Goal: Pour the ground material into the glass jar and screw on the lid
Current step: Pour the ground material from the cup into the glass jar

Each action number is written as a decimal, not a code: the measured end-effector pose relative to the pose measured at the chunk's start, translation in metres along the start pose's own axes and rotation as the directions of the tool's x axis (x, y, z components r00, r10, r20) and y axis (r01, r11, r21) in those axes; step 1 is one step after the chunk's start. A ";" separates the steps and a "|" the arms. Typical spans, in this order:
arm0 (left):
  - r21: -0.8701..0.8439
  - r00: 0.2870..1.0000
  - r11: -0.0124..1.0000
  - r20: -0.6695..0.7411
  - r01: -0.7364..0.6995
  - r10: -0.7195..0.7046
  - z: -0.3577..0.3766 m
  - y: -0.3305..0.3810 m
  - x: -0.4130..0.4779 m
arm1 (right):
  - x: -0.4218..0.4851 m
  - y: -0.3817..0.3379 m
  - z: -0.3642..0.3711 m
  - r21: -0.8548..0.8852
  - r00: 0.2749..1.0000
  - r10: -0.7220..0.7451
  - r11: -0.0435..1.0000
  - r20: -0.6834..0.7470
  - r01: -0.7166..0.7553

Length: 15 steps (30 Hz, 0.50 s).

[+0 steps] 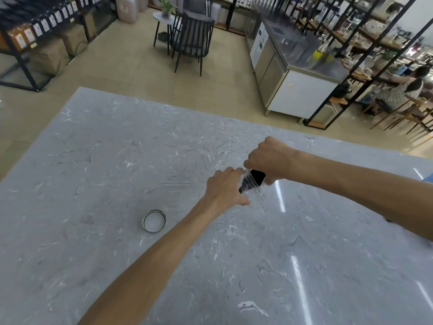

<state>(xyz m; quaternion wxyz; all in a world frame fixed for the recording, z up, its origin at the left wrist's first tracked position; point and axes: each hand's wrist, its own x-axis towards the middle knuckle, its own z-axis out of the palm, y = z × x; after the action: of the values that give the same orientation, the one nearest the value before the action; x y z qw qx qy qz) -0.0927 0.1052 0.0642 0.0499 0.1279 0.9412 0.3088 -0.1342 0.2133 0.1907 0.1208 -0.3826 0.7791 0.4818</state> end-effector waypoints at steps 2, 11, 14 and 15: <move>0.001 1.000 1.000 -0.026 0.010 -0.010 0.000 0.002 -0.002 | 0.001 -0.003 -0.001 -0.044 1.000 0.004 0.999 -0.020 -0.005; -0.052 0.997 0.997 -0.056 0.054 -0.057 0.000 0.009 0.003 | -0.003 0.012 -0.006 -0.094 1.000 0.004 0.996 -0.016 -0.006; -0.052 0.996 0.998 -0.069 0.046 -0.050 0.000 0.009 0.004 | -0.004 0.011 -0.004 -0.072 1.000 -0.021 0.997 -0.019 0.020; -0.053 0.996 0.998 -0.075 0.046 -0.050 0.001 0.008 0.003 | -0.003 0.010 -0.002 -0.084 0.999 -0.022 0.996 -0.034 0.019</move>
<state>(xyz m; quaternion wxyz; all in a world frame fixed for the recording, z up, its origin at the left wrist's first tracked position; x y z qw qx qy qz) -0.0939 0.1133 0.0679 0.0246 0.0920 0.9370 0.3360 -0.1387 0.2160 0.2000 0.0961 -0.4036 0.7562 0.5060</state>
